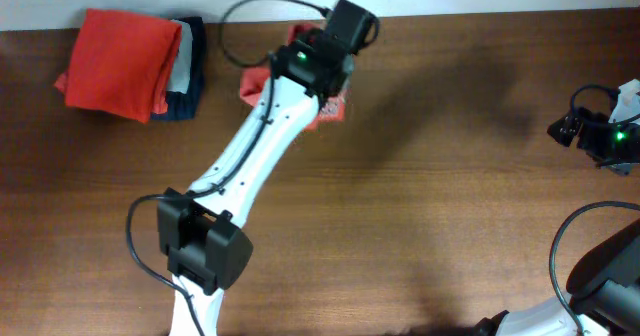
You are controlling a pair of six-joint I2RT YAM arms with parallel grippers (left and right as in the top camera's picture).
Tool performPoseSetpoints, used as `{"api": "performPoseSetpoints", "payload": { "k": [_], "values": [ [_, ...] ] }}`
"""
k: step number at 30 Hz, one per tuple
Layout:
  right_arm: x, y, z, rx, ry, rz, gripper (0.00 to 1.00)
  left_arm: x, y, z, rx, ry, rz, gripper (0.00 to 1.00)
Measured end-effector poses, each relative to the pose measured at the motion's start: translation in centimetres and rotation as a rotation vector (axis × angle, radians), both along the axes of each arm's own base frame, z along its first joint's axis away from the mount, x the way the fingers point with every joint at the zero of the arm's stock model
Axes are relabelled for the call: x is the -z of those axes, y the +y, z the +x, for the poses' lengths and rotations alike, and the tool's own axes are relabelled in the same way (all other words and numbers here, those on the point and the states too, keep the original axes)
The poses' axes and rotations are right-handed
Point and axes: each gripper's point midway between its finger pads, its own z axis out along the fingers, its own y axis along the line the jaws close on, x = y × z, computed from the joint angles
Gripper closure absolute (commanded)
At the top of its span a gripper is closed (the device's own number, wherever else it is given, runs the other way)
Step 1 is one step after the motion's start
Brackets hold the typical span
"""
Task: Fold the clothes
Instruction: 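Carry the folded shirt with the left gripper onto the top-left stack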
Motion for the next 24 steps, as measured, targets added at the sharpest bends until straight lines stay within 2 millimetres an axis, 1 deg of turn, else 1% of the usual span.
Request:
{"api": "performPoseSetpoints", "payload": {
  "k": [2,4,5,7,9,10,11,13,14,15,17,18,19,21,22,24],
  "values": [
    [0.0,0.0,0.0,0.000,0.000,0.000,0.01,-1.4,1.5,1.1,-0.039,-0.041,-0.006,0.99],
    [0.0,0.0,0.0,0.000,0.000,0.000,0.02,-3.4,3.9,2.6,-0.093,-0.096,-0.025,0.99],
    [0.0,0.0,0.0,0.000,0.000,0.000,0.01,-3.9,4.3,2.8,-0.104,-0.107,-0.028,0.99],
    [0.0,0.0,0.0,0.000,0.000,0.000,0.01,-5.9,7.2,4.2,-0.165,-0.159,-0.047,1.00],
    [0.0,0.0,0.0,0.000,0.000,0.000,0.01,-7.2,9.5,5.1,-0.213,-0.198,-0.061,0.99],
    [0.0,0.0,0.0,0.000,0.000,0.000,0.02,-7.6,10.4,5.4,-0.230,-0.210,-0.066,1.00],
    [0.0,0.0,0.0,0.000,0.000,0.000,0.02,-7.9,11.7,5.8,-0.257,-0.224,-0.071,1.00],
    [0.0,0.0,0.0,0.000,0.000,0.000,0.01,-8.3,14.6,6.5,-0.316,-0.246,-0.086,1.00],
    [0.0,0.0,0.0,0.000,0.000,0.000,0.01,-8.4,16.4,7.0,-0.350,-0.254,-0.113,0.99],
    [0.0,0.0,0.0,0.000,0.000,0.000,0.02,-8.4,17.6,7.3,-0.373,-0.260,-0.136,1.00],
    [0.0,0.0,0.0,0.000,0.000,-0.001,0.01,-8.6,20.1,8.0,-0.418,-0.280,-0.210,0.99],
    [0.0,0.0,0.0,0.000,0.000,0.000,0.01,-8.7,21.6,8.4,-0.446,-0.292,-0.249,0.99],
    [0.0,0.0,0.0,0.000,0.000,0.000,0.02,-8.9,23.5,8.7,-0.482,-0.306,-0.302,0.99],
    [0.0,0.0,0.0,0.000,0.000,-0.001,0.01,-9.2,26.4,9.2,-0.538,-0.334,-0.409,0.99],
    [0.0,0.0,0.0,0.000,0.000,-0.001,0.02,-9.3,27.9,9.3,-0.568,-0.346,-0.459,1.00],
    [0.0,0.0,0.0,0.000,0.001,-0.001,0.01,-9.6,30.3,9.4,-0.614,-0.369,-0.549,0.99]
  ]
}}
